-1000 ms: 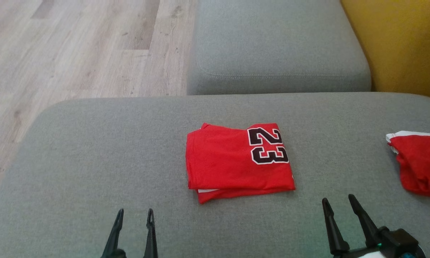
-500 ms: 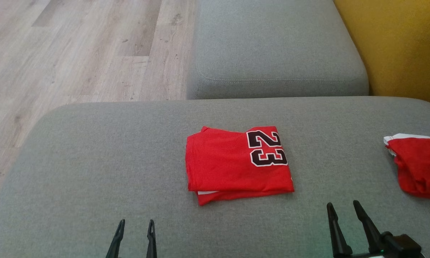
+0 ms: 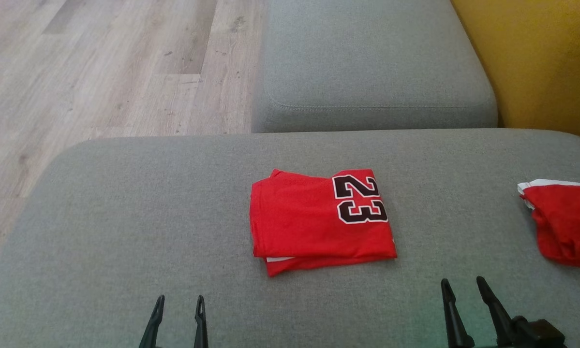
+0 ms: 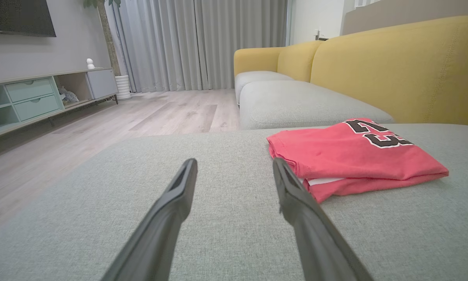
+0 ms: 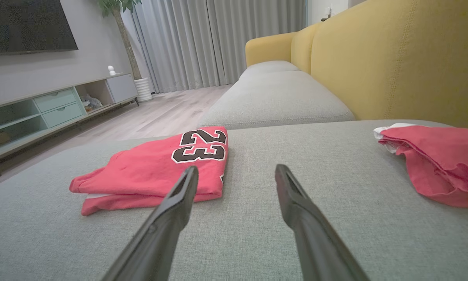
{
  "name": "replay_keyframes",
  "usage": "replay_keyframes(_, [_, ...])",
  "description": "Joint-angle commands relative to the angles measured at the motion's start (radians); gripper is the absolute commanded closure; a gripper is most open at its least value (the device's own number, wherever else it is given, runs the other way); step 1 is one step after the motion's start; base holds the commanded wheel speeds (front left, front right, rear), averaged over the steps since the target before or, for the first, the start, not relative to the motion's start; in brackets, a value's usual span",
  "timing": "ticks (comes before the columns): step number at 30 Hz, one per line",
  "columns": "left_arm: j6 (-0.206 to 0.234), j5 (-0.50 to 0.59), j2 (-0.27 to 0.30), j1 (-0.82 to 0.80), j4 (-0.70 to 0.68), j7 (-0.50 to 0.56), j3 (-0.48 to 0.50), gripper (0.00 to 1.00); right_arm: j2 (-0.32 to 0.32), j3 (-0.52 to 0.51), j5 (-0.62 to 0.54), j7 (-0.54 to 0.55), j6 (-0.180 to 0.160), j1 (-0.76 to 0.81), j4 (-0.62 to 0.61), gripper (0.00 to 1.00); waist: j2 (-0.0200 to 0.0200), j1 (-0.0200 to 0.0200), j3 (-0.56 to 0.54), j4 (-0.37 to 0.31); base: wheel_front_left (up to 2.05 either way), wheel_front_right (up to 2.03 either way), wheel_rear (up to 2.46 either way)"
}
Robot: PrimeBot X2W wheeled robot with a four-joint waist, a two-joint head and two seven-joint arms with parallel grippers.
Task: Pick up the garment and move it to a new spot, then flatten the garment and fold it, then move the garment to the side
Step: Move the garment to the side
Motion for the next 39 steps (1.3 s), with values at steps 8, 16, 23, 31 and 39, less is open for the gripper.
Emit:
replay_keyframes(8, [0.0, 0.01, -0.006, -0.05, -0.038, -0.007, 0.029, 0.0, -0.005, 0.007, -0.024, -0.009, -0.001, -0.058, -0.008, 0.0, 0.0, 0.0, 0.016, 0.003, 0.0, 0.0, 0.0])
replay_keyframes(16, [0.008, -0.004, -0.006, -0.063, -0.08, -0.007, 0.027, 0.0, -0.004, -0.004, -0.034, -0.009, -0.001, -0.116, 0.046, 0.0, 0.0, 0.0, 0.064, 0.014, 0.0, 0.0, 0.0])
replay_keyframes(23, [-0.004, 0.021, -0.006, -0.087, -0.086, -0.007, 0.006, 0.0, -0.008, -0.021, -0.018, -0.009, -0.001, -0.26, 0.163, 0.0, 0.0, 0.0, 0.12, 0.038, 0.0, 0.0, 0.0])
replay_keyframes(31, [0.015, 0.028, -0.006, -0.128, -0.118, -0.007, -0.023, 0.0, -0.041, -0.008, 0.036, 0.027, -0.001, -0.507, 0.431, 0.0, 0.0, 0.0, 0.185, 0.084, 0.0, 0.0, 0.0])
replay_keyframes(39, [0.052, 0.048, -0.006, -0.181, -0.159, -0.007, -0.058, 0.0, -0.066, 0.051, 0.137, 0.115, -0.001, -0.703, 0.635, 0.0, 0.0, 0.0, 0.246, 0.135, 0.0, 0.0, 0.0])
